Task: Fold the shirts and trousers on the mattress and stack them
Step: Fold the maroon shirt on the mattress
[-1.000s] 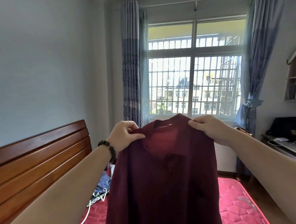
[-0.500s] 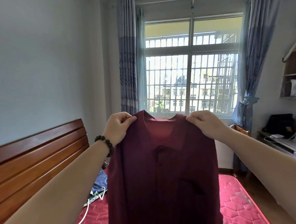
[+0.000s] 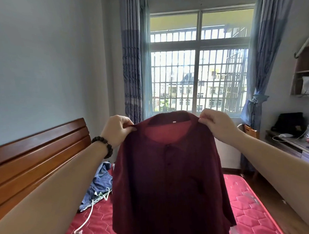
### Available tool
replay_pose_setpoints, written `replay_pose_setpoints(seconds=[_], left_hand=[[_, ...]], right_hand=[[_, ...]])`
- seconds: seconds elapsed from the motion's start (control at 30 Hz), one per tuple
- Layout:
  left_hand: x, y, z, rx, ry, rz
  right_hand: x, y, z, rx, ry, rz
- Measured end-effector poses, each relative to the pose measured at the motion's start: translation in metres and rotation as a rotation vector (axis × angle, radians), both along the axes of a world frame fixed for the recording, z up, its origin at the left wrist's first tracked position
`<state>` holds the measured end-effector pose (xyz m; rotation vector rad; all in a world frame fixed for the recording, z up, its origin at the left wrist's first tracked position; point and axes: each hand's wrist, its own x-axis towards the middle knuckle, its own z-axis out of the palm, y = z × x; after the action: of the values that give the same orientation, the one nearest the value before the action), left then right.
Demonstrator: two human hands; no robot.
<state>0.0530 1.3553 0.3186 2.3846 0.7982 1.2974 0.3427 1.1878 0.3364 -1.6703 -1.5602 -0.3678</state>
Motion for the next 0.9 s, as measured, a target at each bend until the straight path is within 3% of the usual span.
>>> replay_pose_setpoints(seconds=[0.13, 0.23, 0.33, 0.47, 0.63, 0.77, 0.83, 0.9], left_hand=[[0.001, -0.002, 0.000, -0.239, -0.076, -0.075], [-0.001, -0.003, -0.001, -0.481, -0.146, -0.133], [-0.007, -0.001, -0.001, -0.612, -0.175, -0.198], [-0.010, 0.002, -0.004, -0.527, -0.166, -0.132], [0.004, -0.006, -0.010, -0.472, -0.315, 0.017], [0.013, -0.012, -0.012, -0.521, -0.378, 0.116], [0.016, -0.012, -0.012, -0.559, -0.361, 0.179], [0.016, -0.010, -0.015, -0.560, -0.344, 0.223]], right_hand=[[-0.005, 0.009, -0.014, 0.034, 0.170, -0.053], [-0.004, 0.006, -0.018, -0.025, 0.105, -0.009], [0.000, -0.003, -0.014, -0.216, 0.067, 0.110], [0.005, -0.009, -0.010, -0.446, 0.023, 0.134], [0.004, -0.002, -0.019, -0.164, -0.049, -0.114], [-0.005, -0.001, -0.019, -0.094, -0.112, -0.239], [-0.011, 0.001, -0.019, -0.103, -0.060, -0.178], [-0.018, 0.001, -0.018, -0.102, 0.175, -0.056]])
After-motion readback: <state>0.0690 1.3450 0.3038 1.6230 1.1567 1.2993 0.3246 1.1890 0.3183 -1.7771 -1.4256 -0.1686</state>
